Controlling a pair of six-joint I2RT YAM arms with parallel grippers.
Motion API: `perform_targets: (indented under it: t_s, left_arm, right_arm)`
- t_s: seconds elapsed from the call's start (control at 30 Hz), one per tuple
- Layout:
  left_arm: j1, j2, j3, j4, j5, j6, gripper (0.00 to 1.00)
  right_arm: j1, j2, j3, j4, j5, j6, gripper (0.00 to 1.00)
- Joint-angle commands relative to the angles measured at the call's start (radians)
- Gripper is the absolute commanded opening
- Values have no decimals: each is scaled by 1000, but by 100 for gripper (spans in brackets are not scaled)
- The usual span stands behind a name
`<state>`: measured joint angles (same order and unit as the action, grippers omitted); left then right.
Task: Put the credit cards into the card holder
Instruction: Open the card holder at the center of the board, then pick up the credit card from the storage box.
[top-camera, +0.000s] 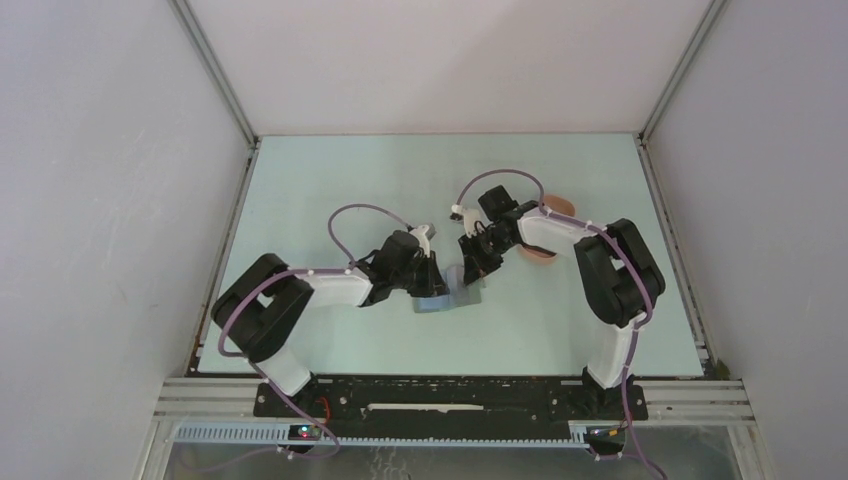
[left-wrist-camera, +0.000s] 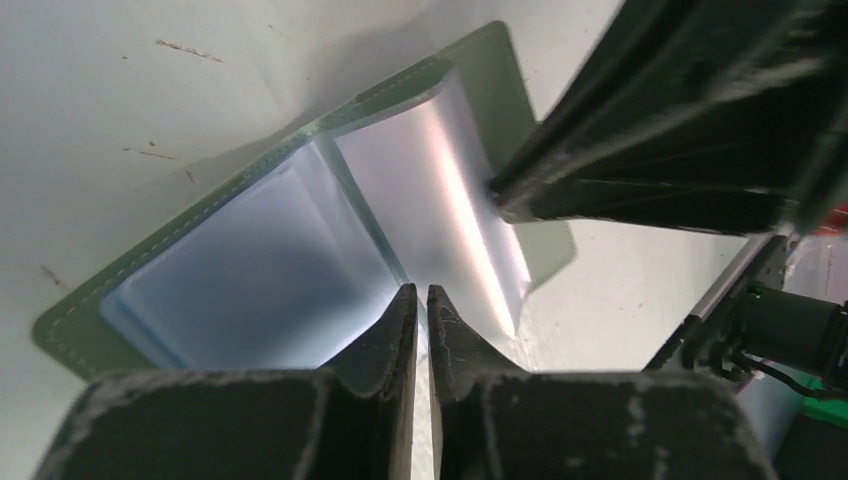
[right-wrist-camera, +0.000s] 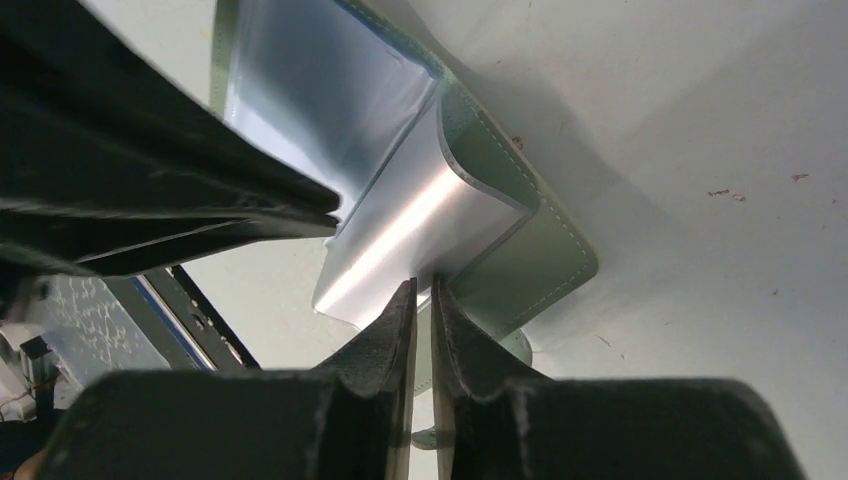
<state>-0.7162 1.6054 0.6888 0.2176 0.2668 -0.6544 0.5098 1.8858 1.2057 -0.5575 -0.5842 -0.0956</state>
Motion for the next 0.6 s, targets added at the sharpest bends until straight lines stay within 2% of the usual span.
perform_targets:
  t_s: [0.0, 0.23, 0.37, 0.43, 0.5, 0.53, 0.57]
  left_arm:
    - [-10, 66, 72, 56, 29, 18, 13]
    - [-12, 190, 113, 55, 13, 17, 13]
    - [-11, 168, 102, 57, 10, 20, 15]
    - [-12, 139, 104, 32, -2, 32, 19]
    - [-10, 109, 105, 16, -9, 45, 25]
    - [-11, 94, 103, 14, -9, 50, 27]
    - [-11, 80, 100, 13, -9, 55, 29]
  right_arm:
    - [-15, -87, 40, -11, -26, -31, 18]
    - [-64, -190, 40, -36, -50, -86, 19]
    - [-102, -298, 40, -44, -26, -146, 20]
    - [-126, -370, 39, -41, 2, -186, 22]
    - [-158, -439, 40, -38, 22, -234, 33]
    - [-178, -474, 39, -44, 4, -271, 53]
    - [-209, -485, 39, -44, -16, -281, 67]
